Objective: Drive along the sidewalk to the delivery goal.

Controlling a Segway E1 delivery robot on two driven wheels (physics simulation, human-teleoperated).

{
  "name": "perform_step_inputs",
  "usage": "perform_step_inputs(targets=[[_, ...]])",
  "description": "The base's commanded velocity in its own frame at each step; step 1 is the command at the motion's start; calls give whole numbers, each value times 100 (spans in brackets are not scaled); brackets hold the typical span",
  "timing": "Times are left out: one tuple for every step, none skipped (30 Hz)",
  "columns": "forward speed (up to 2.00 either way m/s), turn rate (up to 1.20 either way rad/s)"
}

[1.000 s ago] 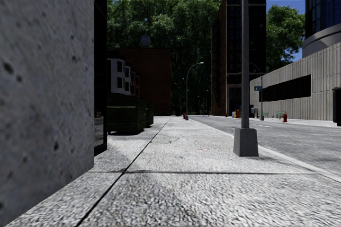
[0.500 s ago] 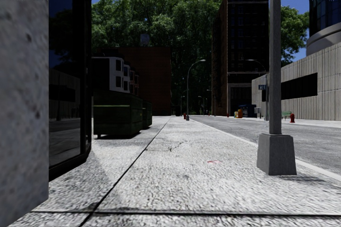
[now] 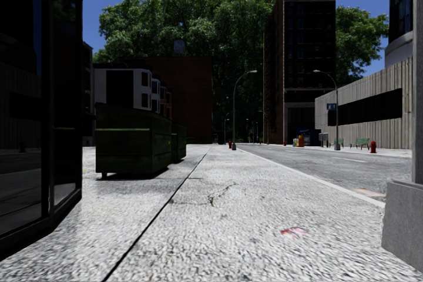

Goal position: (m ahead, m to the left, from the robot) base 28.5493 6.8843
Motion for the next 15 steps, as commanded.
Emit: perform_step_inputs(targets=[[200,0],[200,0],[200,0],[200,0],[200,0],[200,0],[200,0],[200,0],[200,0],[200,0],[200,0],[200,0],[200,0],[200,0],[200,0]])
